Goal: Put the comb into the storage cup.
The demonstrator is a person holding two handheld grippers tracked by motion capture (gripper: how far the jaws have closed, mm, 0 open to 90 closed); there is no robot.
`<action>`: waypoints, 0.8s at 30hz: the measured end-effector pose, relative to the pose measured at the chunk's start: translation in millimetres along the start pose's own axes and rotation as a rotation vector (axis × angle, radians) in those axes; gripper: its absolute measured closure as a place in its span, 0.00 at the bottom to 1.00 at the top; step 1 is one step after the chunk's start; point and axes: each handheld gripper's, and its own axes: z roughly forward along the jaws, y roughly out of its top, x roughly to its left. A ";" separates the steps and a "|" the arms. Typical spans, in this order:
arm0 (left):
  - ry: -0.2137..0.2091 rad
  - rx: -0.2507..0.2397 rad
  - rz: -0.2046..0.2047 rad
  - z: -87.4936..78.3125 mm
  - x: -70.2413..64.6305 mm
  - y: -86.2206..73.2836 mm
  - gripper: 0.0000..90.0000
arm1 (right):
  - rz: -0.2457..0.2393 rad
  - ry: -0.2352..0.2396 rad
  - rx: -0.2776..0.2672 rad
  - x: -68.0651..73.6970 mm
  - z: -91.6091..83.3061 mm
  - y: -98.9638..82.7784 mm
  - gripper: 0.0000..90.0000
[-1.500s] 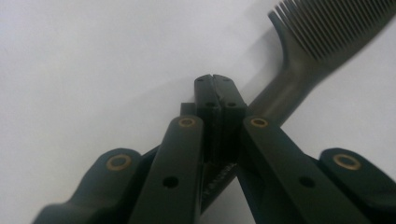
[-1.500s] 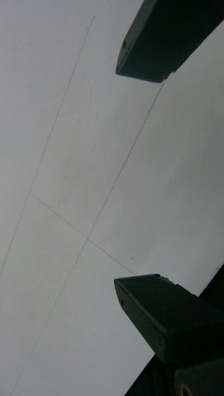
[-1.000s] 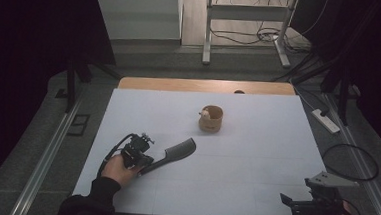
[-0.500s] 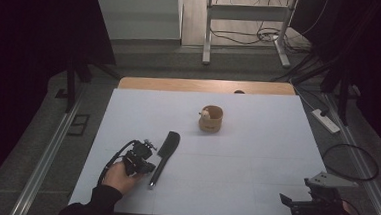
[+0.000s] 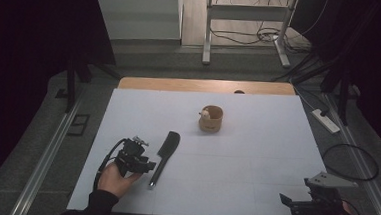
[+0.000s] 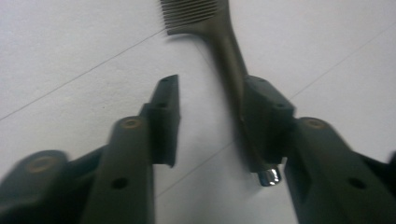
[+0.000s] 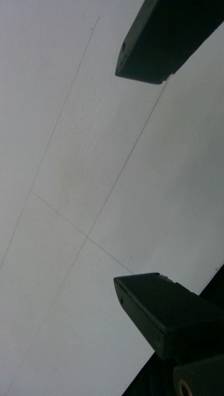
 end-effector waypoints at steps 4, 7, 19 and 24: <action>0.015 -0.021 -0.003 -4.2 -5.8 -2.8 0.48 | 0.000 0.000 0.000 0.0 0.0 0.0 0.02; 0.017 -0.044 -0.004 -8.5 -9.3 -4.5 0.36 | -0.001 0.001 0.000 0.1 0.0 0.1 0.02; 0.017 -0.081 -0.015 -17.0 -16.5 -5.5 0.02 | 0.000 -0.001 0.003 0.3 0.5 0.3 0.02; 0.016 -0.077 0.004 -15.0 -20.1 -3.0 0.00 | -0.001 0.000 0.003 0.4 0.5 0.3 0.02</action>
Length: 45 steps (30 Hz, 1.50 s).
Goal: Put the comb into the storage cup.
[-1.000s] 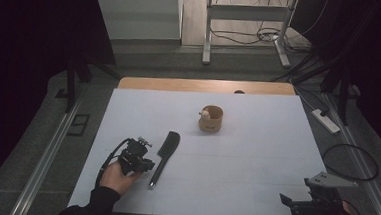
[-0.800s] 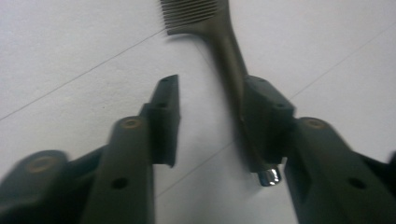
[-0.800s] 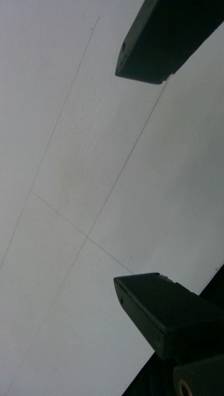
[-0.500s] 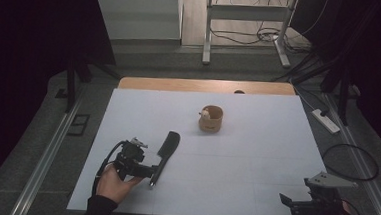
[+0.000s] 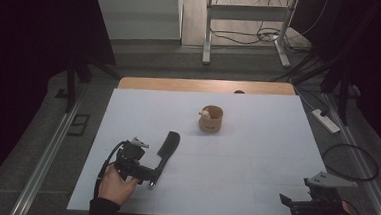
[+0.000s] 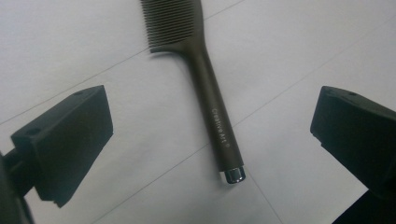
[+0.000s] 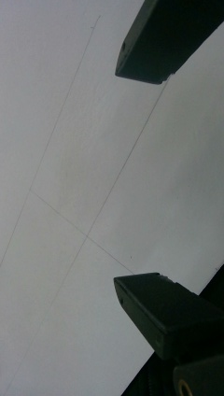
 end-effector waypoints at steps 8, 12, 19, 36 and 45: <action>0.029 0.016 0.039 12.4 -0.3 1.6 0.00 | -0.007 0.001 0.002 0.3 0.4 0.1 0.02; 0.019 0.024 0.037 18.2 1.2 3.4 0.00 | -0.010 0.002 0.006 0.4 0.6 0.1 0.02; 0.027 0.047 0.046 28.6 0.8 6.9 0.00 | -0.011 0.004 0.010 0.5 1.0 0.3 0.02; 0.046 0.117 0.073 55.7 -1.3 13.6 0.00 | -0.011 0.005 0.018 0.6 1.8 0.5 0.02; 0.081 0.205 0.101 73.3 -5.5 16.6 0.00 | -0.011 0.005 0.019 0.7 2.1 0.6 0.02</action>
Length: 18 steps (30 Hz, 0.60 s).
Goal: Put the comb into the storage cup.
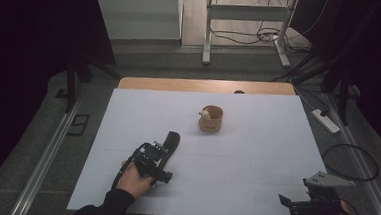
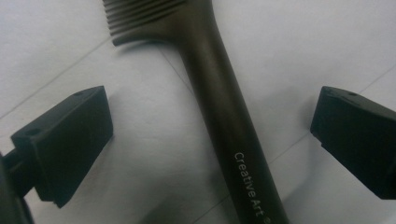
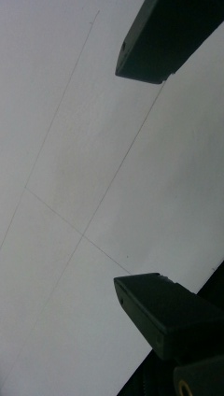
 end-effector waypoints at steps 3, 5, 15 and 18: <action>0.002 0.006 -0.008 0.2 -0.5 1.1 0.00 | -0.001 0.000 0.000 0.0 0.0 0.0 0.02; 0.001 0.011 -0.006 0.1 -0.1 1.1 0.00 | -0.002 0.000 0.002 0.0 -0.1 0.0 0.02; -0.005 0.044 0.009 -4.2 -1.9 5.1 0.08 | -0.004 0.000 0.003 0.2 0.0 0.1 0.02; -0.011 0.029 0.004 -9.3 -4.0 4.6 0.25 | -0.004 0.000 0.003 0.2 0.0 0.1 0.02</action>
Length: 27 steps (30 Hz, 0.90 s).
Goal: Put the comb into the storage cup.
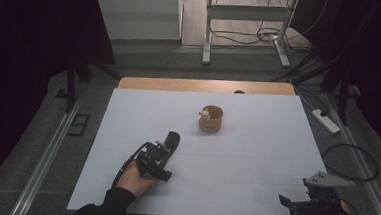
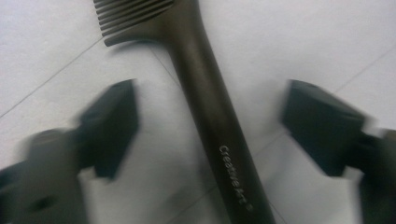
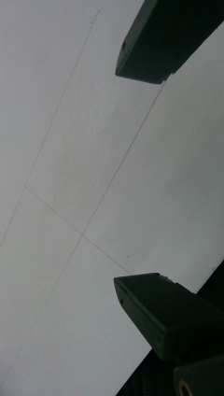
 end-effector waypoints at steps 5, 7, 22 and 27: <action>0.000 -0.015 -0.020 -4.2 1.1 -1.3 0.52 | -0.002 0.001 -0.001 0.1 0.1 0.0 0.02; -0.001 -0.017 -0.020 -4.9 1.4 -1.6 0.60 | -0.003 0.001 -0.002 0.2 0.1 0.0 0.02; -0.055 -0.034 -0.071 -5.6 9.2 -3.5 0.80 | -0.008 0.005 0.001 0.8 0.3 0.1 0.02; -0.085 -0.045 -0.072 -5.7 13.6 -4.9 0.80 | -0.011 0.006 0.001 0.9 0.2 0.1 0.02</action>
